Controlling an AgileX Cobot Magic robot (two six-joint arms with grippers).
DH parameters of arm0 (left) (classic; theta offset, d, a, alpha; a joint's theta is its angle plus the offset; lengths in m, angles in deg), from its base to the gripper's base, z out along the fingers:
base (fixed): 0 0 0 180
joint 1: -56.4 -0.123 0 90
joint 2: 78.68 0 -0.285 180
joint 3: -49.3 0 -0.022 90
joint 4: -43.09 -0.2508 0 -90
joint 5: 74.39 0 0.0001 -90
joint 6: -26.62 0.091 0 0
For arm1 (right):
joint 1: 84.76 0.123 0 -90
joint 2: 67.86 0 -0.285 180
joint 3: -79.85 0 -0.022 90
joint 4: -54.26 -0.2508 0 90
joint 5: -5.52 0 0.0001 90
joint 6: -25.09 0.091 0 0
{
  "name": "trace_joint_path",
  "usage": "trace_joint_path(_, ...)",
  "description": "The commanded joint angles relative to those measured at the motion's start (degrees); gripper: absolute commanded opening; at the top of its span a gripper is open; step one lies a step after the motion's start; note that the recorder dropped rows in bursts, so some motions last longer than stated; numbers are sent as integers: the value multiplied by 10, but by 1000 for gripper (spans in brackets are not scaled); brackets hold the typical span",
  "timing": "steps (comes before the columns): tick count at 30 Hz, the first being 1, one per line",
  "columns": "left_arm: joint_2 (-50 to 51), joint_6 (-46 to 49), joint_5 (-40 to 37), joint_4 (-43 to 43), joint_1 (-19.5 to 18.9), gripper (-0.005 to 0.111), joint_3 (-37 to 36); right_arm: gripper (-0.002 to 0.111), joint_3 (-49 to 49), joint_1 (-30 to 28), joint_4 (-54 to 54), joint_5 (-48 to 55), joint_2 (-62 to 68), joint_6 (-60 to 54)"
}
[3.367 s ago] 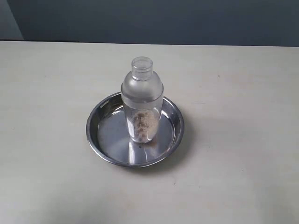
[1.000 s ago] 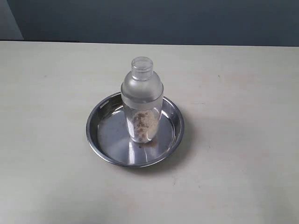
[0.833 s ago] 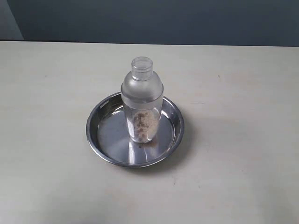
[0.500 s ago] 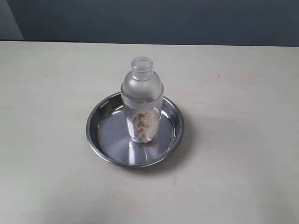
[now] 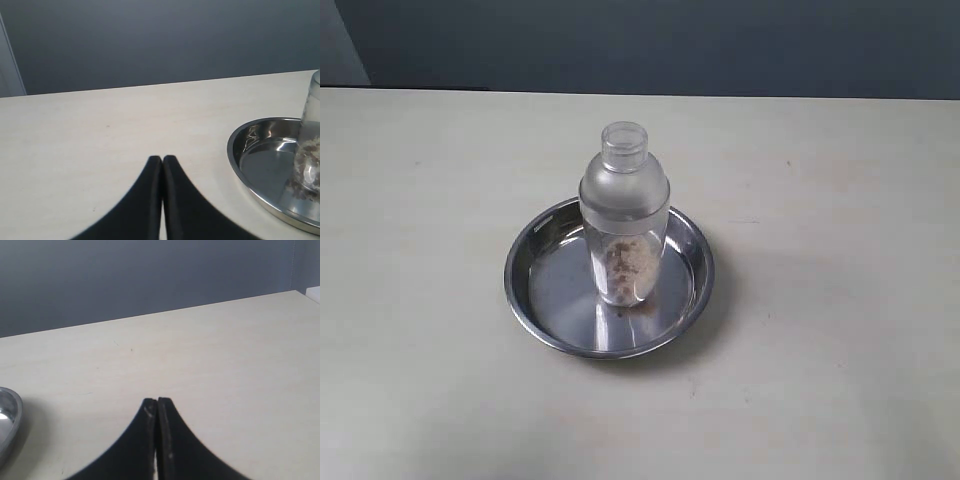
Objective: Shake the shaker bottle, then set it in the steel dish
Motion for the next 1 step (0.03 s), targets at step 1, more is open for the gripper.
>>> trace_joint_path(1,-3,0,7,5,-2,1,-3,-1,-1,-2,0,-6,-3,-1)
